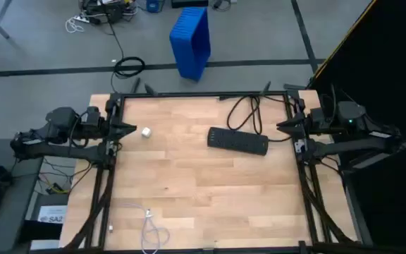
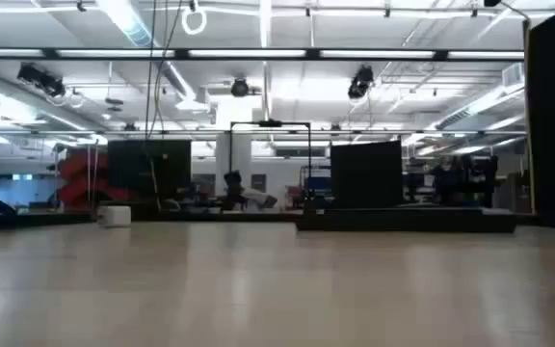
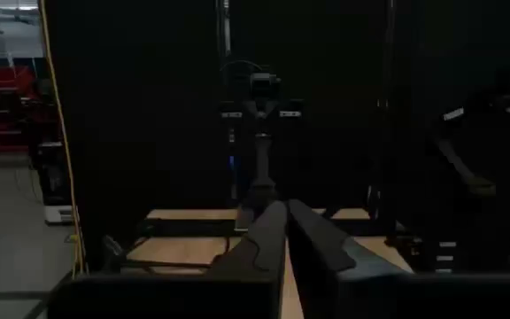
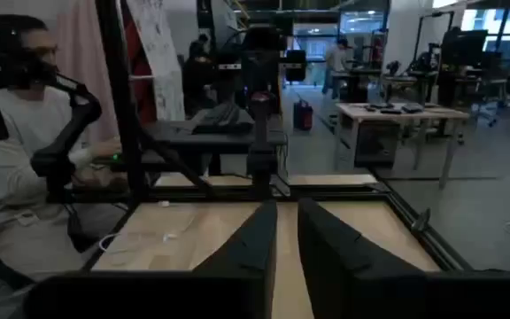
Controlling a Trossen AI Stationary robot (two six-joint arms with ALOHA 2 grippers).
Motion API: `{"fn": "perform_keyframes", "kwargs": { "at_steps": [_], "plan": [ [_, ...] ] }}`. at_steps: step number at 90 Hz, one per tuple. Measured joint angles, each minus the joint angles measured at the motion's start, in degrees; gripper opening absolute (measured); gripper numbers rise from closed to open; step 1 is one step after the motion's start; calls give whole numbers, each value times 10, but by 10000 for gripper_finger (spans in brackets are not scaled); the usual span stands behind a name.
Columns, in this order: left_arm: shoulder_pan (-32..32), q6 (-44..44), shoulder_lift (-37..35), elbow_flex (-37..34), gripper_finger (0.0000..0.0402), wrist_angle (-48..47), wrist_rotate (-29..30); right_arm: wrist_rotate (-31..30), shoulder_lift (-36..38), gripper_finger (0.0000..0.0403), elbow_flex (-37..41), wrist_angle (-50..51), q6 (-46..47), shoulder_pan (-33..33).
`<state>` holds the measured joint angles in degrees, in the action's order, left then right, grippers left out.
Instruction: Insert USB
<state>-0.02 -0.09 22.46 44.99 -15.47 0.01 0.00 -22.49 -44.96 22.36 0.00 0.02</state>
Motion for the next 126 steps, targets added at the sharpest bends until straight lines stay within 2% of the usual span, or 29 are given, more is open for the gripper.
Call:
{"fn": "perform_keyframes", "kwargs": {
  "at_steps": [126],
  "plan": [
    [0,0,0,0,0,0,0,0,0,33,0,0,0,0]
  ]
}}
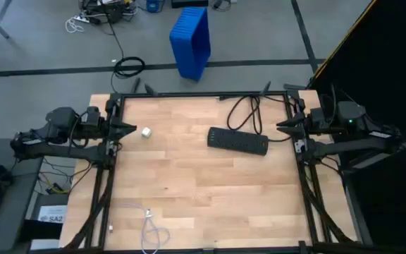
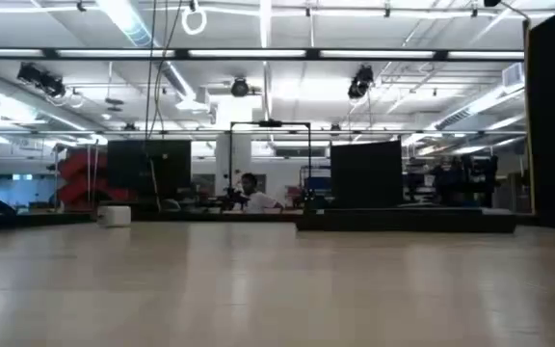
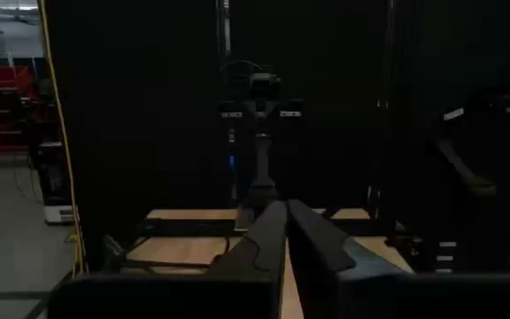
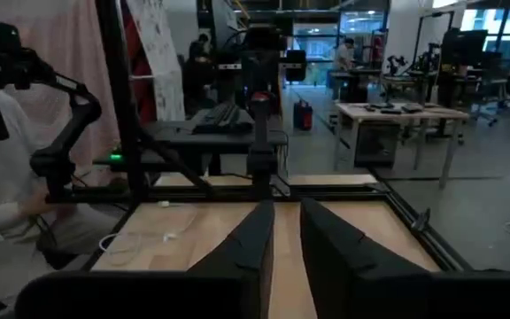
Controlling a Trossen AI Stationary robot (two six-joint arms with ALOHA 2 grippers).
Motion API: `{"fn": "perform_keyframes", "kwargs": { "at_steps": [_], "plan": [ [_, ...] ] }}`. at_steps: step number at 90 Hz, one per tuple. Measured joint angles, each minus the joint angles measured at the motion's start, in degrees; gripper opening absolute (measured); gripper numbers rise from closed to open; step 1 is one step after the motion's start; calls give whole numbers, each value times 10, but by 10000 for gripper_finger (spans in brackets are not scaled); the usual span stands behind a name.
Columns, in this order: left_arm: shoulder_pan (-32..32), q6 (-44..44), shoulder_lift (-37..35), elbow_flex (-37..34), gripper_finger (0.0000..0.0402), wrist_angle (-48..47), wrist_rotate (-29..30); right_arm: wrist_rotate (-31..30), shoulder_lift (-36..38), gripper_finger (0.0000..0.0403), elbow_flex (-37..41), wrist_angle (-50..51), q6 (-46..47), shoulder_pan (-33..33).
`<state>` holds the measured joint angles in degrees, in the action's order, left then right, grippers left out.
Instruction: Insert USB
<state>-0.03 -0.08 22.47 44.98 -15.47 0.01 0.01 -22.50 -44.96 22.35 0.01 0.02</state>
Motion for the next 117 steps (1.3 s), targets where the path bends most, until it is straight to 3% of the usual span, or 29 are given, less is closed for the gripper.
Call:
{"fn": "perform_keyframes", "kwargs": {
  "at_steps": [117],
  "plan": [
    [0,0,0,0,0,0,0,0,0,26,0,0,0,0]
  ]
}}
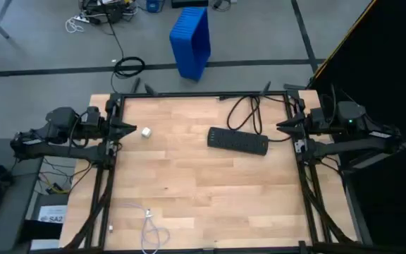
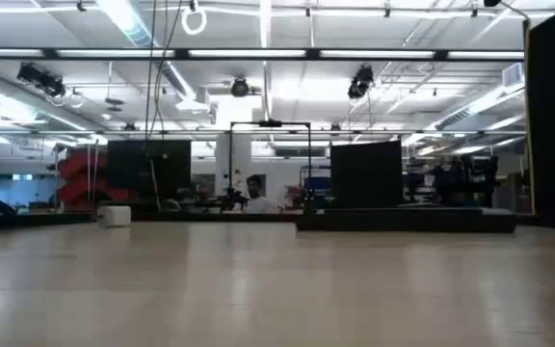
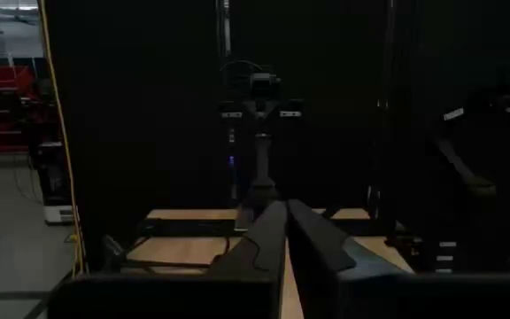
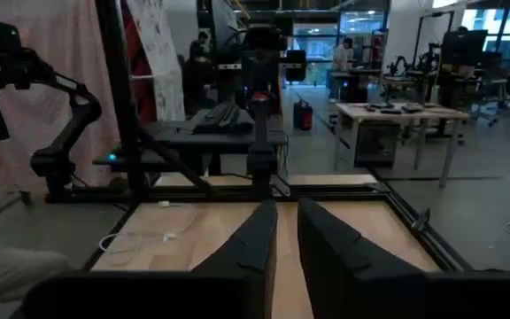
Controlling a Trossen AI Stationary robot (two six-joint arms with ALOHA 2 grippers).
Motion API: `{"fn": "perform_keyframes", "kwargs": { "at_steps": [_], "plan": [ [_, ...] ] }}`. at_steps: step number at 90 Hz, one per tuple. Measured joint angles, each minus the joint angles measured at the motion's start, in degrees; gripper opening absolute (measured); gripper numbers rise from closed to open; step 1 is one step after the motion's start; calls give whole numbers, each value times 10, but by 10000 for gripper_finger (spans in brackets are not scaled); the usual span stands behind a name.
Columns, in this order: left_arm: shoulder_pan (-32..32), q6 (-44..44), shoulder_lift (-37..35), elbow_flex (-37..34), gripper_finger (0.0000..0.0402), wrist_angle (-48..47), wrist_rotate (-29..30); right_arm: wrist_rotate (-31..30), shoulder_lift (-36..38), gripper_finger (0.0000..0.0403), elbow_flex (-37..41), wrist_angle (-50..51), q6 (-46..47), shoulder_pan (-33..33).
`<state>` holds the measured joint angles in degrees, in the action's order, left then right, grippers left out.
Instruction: Insert USB
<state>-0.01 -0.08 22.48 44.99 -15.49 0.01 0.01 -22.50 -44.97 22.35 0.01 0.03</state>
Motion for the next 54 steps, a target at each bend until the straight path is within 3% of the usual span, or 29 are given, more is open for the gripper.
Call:
{"fn": "perform_keyframes", "kwargs": {
  "at_steps": [54],
  "plan": [
    [0,0,0,0,0,0,0,0,0,32,0,0,0,0]
  ]
}}
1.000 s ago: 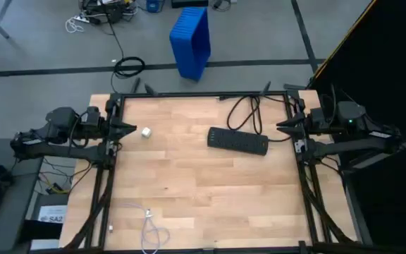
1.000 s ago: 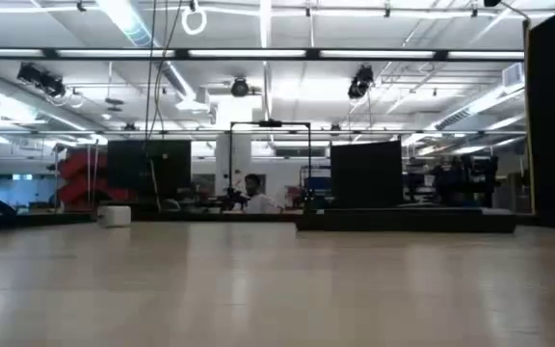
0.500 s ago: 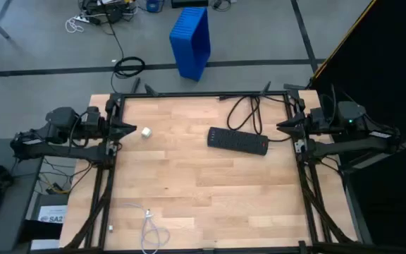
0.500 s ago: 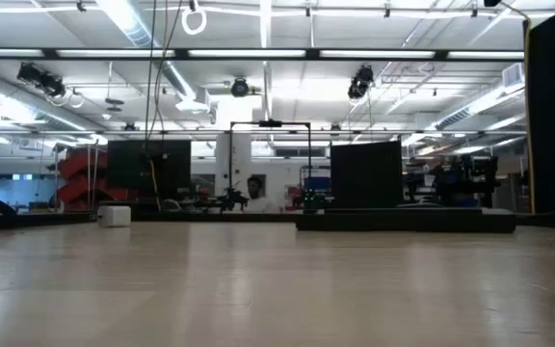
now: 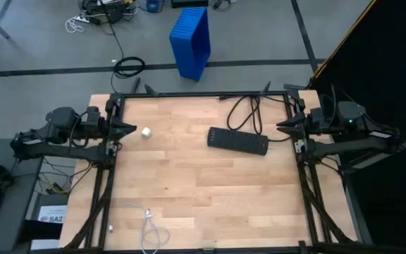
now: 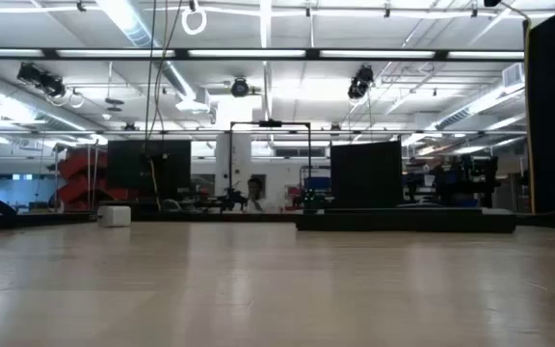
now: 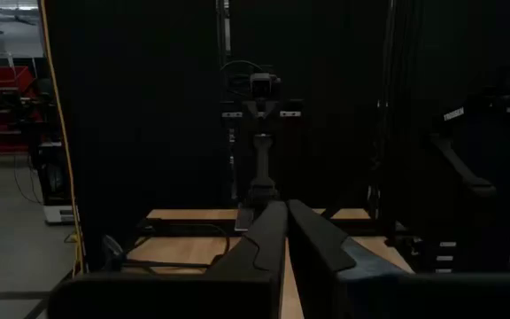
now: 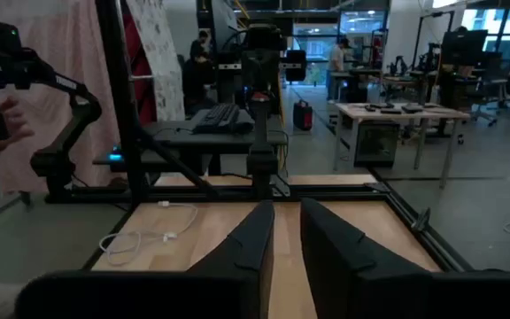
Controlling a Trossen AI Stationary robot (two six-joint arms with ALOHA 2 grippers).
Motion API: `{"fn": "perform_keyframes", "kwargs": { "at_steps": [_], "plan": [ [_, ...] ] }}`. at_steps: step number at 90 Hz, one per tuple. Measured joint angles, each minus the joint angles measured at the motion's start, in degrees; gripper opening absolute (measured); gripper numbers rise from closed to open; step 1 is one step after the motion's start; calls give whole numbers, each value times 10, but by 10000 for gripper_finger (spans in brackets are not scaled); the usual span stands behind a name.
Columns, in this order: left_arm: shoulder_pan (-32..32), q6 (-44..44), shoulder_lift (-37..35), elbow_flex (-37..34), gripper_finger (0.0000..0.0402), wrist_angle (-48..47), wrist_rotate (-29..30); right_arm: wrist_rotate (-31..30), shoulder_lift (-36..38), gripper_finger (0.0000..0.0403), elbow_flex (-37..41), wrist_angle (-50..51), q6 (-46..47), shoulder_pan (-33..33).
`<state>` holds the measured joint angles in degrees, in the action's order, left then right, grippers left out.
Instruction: Insert USB
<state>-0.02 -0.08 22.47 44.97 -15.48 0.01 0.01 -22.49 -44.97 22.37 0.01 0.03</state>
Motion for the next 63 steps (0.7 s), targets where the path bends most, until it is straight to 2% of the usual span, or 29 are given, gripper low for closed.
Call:
{"fn": "perform_keyframes", "kwargs": {
  "at_steps": [23,39,63],
  "plan": [
    [0,13,1,0,0,30,3,0,0,25,0,0,0,0],
    [0,86,4,0,0,60,71,0,0,28,0,0,0,0],
    [0,31,46,-2,0,86,84,0,0,34,0,0,0,0]
  ]
}}
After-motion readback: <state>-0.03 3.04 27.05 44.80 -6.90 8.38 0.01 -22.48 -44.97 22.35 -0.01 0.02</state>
